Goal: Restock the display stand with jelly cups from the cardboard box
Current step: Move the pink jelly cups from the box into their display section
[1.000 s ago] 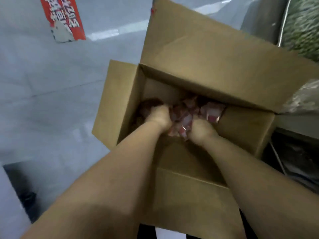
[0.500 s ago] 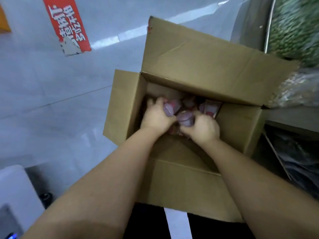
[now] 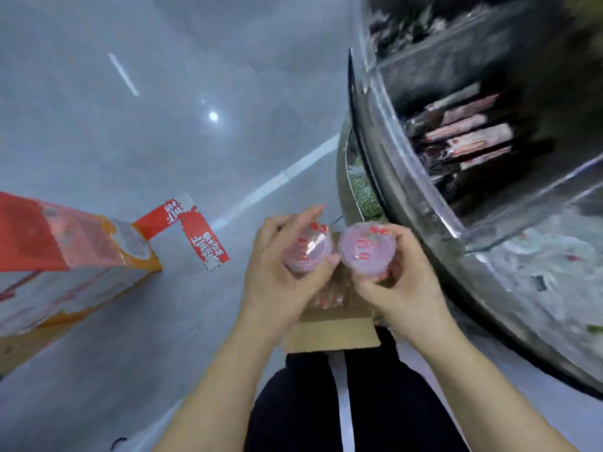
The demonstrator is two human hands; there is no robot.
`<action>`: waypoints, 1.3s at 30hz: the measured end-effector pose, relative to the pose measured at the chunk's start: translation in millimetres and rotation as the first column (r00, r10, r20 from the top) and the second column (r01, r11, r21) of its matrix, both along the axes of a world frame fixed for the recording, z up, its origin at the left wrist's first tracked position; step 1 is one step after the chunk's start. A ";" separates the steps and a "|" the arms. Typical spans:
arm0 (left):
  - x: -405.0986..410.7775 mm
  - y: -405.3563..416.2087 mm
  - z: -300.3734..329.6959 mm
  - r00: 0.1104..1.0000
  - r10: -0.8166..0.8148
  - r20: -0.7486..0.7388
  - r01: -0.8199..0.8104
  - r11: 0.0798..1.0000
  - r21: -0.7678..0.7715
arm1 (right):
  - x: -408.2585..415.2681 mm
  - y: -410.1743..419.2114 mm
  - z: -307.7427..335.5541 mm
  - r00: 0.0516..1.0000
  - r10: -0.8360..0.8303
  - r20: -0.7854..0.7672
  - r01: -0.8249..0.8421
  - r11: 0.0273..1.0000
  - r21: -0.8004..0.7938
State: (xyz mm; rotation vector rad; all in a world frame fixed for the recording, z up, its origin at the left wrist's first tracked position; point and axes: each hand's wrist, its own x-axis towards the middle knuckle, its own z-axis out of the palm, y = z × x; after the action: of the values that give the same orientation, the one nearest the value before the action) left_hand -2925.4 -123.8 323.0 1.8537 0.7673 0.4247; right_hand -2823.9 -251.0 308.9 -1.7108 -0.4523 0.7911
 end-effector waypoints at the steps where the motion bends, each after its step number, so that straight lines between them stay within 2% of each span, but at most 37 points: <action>1: 8.9 -3.5 24.0 0.998 -0.040 0.049 0.040 0.999 -0.003 | 5.2 -6.4 26.4 0.999 -0.025 0.043 0.024 1.000 0.016; 4: 38.4 -22.2 81.5 0.969 -0.144 0.202 0.159 0.985 -0.059 | 23.2 -33.0 92.4 0.979 -0.145 0.144 0.137 0.989 0.063; 8: 80.5 -59.5 129.9 0.890 -0.297 0.346 0.329 0.944 -0.034 | 44.8 -76.7 157.9 0.915 -0.290 0.280 0.238 0.950 0.204; 10: 103.1 -80.9 147.6 0.851 -0.350 0.392 0.401 0.914 -0.056 | 53.8 -100.8 181.1 0.856 -0.383 0.349 0.299 0.915 0.269; 12: 128.3 -107.6 162.2 0.819 -0.392 0.419 0.464 0.882 -0.084 | 66.8 -127.6 199.4 0.808 -0.479 0.344 0.380 0.868 0.319; 15: 167.3 -145.8 179.0 0.819 -0.382 0.428 0.479 0.866 -0.145 | 94.8 -168.7 217.3 0.792 -0.503 0.347 0.395 0.854 0.338; 17: 192.2 -166.1 190.3 0.830 -0.403 0.386 0.479 0.869 -0.124 | 116.8 -194.1 226.4 0.805 -0.496 0.326 0.400 0.859 0.320; 19: 215.5 -181.7 202.1 0.820 -0.450 0.355 0.503 0.861 -0.069 | 138.0 -216.7 233.0 0.787 -0.484 0.383 0.414 0.874 0.254; 21: 236.2 -193.1 214.4 0.767 -0.544 0.342 0.555 0.829 0.072 | 157.5 -234.1 237.0 0.766 -0.470 0.439 0.438 0.881 0.178; 24: 264.6 -203.2 223.4 0.686 -0.681 0.257 0.610 0.731 0.306 | 182.1 -253.0 234.4 0.748 -0.465 0.473 0.481 0.871 0.097; 27: 287.4 -204.7 220.5 0.642 -0.753 0.142 0.644 0.631 0.433 | 196.9 -260.5 225.6 0.750 -0.422 0.509 0.505 0.862 -0.029; 29: 299.9 -203.4 214.9 0.612 -0.791 0.033 0.672 0.541 0.505 | 202.0 -259.8 218.8 0.719 -0.378 0.584 0.524 0.846 -0.098; 32: 314.9 -197.4 207.2 0.554 -0.822 -0.131 0.747 0.422 0.513 | 206.0 -252.8 210.1 0.671 -0.332 0.663 0.576 0.796 -0.185; 36: 325.1 -193.5 198.8 0.436 -0.849 -0.300 0.839 0.262 0.477 | 209.3 -242.4 199.7 0.698 -0.198 0.689 0.617 0.655 -0.437; 39: 328.8 -194.0 192.8 0.404 -0.826 -0.393 0.831 0.152 0.535 | 211.4 -236.2 195.0 0.735 -0.214 0.643 0.606 0.632 -0.483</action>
State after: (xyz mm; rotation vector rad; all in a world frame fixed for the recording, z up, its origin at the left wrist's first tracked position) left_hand -2596.6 -317.8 515.8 2.6230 -0.6663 -0.1060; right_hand -2612.6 -487.2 503.8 -2.6246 -0.0755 0.0635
